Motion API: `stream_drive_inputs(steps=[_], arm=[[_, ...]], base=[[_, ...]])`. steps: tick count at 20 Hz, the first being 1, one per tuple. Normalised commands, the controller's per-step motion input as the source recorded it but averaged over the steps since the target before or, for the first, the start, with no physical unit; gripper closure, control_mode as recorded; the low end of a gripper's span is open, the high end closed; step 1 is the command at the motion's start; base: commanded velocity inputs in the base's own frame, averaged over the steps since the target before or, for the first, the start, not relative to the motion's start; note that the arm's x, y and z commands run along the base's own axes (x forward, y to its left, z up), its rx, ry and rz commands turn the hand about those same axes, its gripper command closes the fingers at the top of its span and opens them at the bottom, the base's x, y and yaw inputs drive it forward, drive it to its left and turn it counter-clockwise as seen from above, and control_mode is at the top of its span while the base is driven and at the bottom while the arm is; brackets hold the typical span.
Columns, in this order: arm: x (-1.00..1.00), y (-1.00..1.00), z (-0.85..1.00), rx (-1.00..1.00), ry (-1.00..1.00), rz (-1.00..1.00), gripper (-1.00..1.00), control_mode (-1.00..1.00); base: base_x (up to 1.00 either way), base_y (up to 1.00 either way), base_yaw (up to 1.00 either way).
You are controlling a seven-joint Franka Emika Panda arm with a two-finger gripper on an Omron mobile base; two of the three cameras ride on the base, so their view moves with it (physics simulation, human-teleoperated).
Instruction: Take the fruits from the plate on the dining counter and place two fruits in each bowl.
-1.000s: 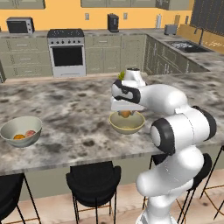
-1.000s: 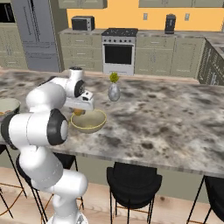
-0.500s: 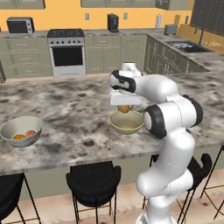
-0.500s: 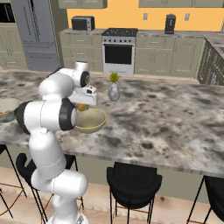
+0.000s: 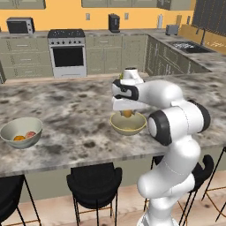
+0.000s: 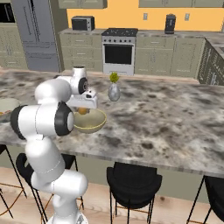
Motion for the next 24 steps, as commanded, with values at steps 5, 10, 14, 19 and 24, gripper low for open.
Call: stream_drive_inputs(steps=[5,10,14,19,24], arm=[[0.14,0.0,-0.48,-0.01,0.0,-0.03,1.0,-1.0],[0.17,0.0,-0.33,0.0,-0.03,-0.02,1.0,-1.0],[0.18,-0.01,-0.15,0.0,0.0,-0.02,1.0,-1.0],[0.13,-0.03,-0.01,0.0,0.01,-0.03,1.0,-1.0],[0.07,-0.07,-0.18,0.0,0.0,-0.05,1.0,-1.0]], base=[[0.0,0.0,0.0],[0.0,0.0,0.0],[0.0,0.0,0.0],[0.0,0.0,0.0],[0.0,0.0,0.0]])
